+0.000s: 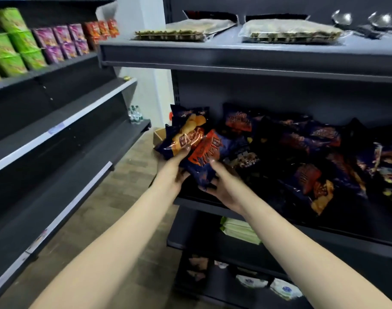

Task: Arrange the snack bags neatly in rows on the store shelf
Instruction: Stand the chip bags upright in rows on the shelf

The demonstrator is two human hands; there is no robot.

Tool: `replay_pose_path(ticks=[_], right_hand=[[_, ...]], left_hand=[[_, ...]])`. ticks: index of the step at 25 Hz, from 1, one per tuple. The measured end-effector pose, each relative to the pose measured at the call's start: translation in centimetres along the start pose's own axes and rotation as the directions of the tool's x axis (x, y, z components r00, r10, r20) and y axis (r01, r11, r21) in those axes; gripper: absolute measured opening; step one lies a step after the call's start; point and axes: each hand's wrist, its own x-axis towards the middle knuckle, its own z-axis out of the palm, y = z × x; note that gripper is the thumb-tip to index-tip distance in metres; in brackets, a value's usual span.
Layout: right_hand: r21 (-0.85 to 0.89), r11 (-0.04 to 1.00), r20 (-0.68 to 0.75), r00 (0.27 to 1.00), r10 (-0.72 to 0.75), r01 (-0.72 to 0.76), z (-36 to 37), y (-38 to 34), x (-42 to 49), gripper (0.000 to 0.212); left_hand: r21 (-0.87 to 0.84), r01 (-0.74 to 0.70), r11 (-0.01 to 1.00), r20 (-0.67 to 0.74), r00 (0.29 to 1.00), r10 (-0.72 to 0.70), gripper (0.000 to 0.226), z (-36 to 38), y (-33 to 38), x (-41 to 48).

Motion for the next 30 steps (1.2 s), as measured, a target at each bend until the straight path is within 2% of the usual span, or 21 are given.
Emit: replay_pose_path(ticks=[3,5,6,7,8,9,10,11,13,14,15,16,17,19,20,21,22,24,27,28,30], right_hand=[[-0.012,1.0,-0.158,0.987,-0.005,0.003,1.9,1.3,2.2,0.047],[-0.055,0.997,-0.224,0.972,-0.067,0.056,2.2,1.2,3.4,0.042],[-0.141,0.986,-0.252,0.96,-0.124,0.091,2.3,0.6,3.8,0.038],[-0.272,0.955,-0.264,0.945,-0.195,0.121,2.2,-0.3,4.1,0.033],[-0.42,0.898,-0.236,0.938,-0.252,0.135,2.1,-1.5,4.3,0.03],[-0.569,0.811,-0.161,0.949,-0.27,0.134,2.1,-2.6,4.4,0.028],[-0.702,0.702,-0.066,0.971,-0.229,0.118,2.2,-3.6,4.4,0.028],[-0.814,0.572,0.022,0.989,-0.147,0.104,2.5,-4.3,4.5,0.028],[-0.926,0.356,0.137,0.991,-0.005,0.13,3.3,-4.9,4.6,0.031],[-0.93,0.326,0.18,0.984,0.006,0.168,3.7,-5.0,4.7,0.034],[-0.925,0.322,0.207,0.978,-0.027,0.204,4.0,-5.0,4.9,0.038],[-0.913,0.339,0.208,0.974,-0.089,0.226,4.3,-5.1,5.0,0.046],[-0.899,0.375,0.167,0.97,-0.179,0.224,4.3,-5.3,5.0,0.054],[-0.781,0.6,-0.028,0.95,-0.31,0.173,3.8,-5.2,5.0,0.064],[-0.686,0.712,-0.111,0.946,-0.305,0.149,3.2,-4.8,5.1,0.068],[-0.626,0.771,-0.142,0.955,-0.26,0.117,2.8,-4.0,5.1,0.074],[-0.634,0.77,-0.136,0.971,-0.198,0.068,2.4,-2.9,5.0,0.078],[-0.743,0.67,-0.114,0.986,-0.125,-0.001,2.1,0.1,5.2,0.077],[-0.871,0.49,-0.216,0.928,-0.304,-0.042,2.0,3.6,6.0,0.062],[-0.891,0.452,-0.222,0.902,-0.37,-0.034,2.1,4.4,6.0,0.062],[-0.911,0.412,-0.203,0.885,-0.42,-0.014,2.2,5.8,6.1,0.079]], left_hand=[[-0.032,0.066,0.997,-0.024,0.997,-0.067,0.032,-2.3,-0.5,0.1],[-0.069,0.049,0.996,-0.042,0.998,-0.051,0.031,-4.2,0.7,0.9],[-0.048,-0.008,0.999,-0.065,0.998,0.005,0.033,-5.3,1.8,1.6],[0.048,-0.107,0.993,-0.079,0.991,0.11,0.038,-6.3,3.1,2.2],[0.215,-0.222,0.951,-0.055,0.97,0.239,0.046,-7.2,4.4,2.7],[0.395,-0.33,0.857,0.028,0.937,0.348,0.054,-7.8,5.7,3.1],[0.535,-0.401,0.743,0.141,0.91,0.39,0.063,-8.1,6.7,3.3],[0.627,-0.432,0.649,0.256,0.9,0.352,0.074,-8.2,7.4,3.4],[0.786,-0.419,0.455,0.398,0.906,0.146,0.095,-7.5,7.7,3.3],[0.835,-0.413,0.364,0.423,0.904,0.054,0.099,-7.2,7.3,3.4],[0.851,-0.412,0.326,0.433,0.901,0.008,0.097,-7.0,6.8,3.6],[0.845,-0.411,0.341,0.434,0.901,0.009,0.09,-7.0,6.2,3.9],[0.825,-0.398,0.402,0.418,0.908,0.041,0.08,-6.9,5.7,4.1],[0.753,-0.333,0.568,0.336,0.936,0.104,0.063,-6.7,5.0,4.8],[0.711,-0.302,0.635,0.292,0.948,0.125,0.057,-6.8,4.6,5.3],[0.672,-0.288,0.683,0.26,0.954,0.148,0.053,-6.9,4.2,5.7],[0.645,-0.287,0.708,0.237,0.956,0.171,0.051,-7.0,3.6,6.2],[0.622,-0.279,0.732,0.215,0.959,0.183,0.054,-6.9,2.4,6.8],[0.608,-0.302,0.734,0.253,0.95,0.181,0.055,-6.8,0.5,7.3],[0.617,-0.354,0.702,0.282,0.933,0.223,0.056,-7.0,-0.2,7.4],[0.675,-0.463,0.574,0.339,0.886,0.316,0.069,-8.0,-1.6,7.7]])
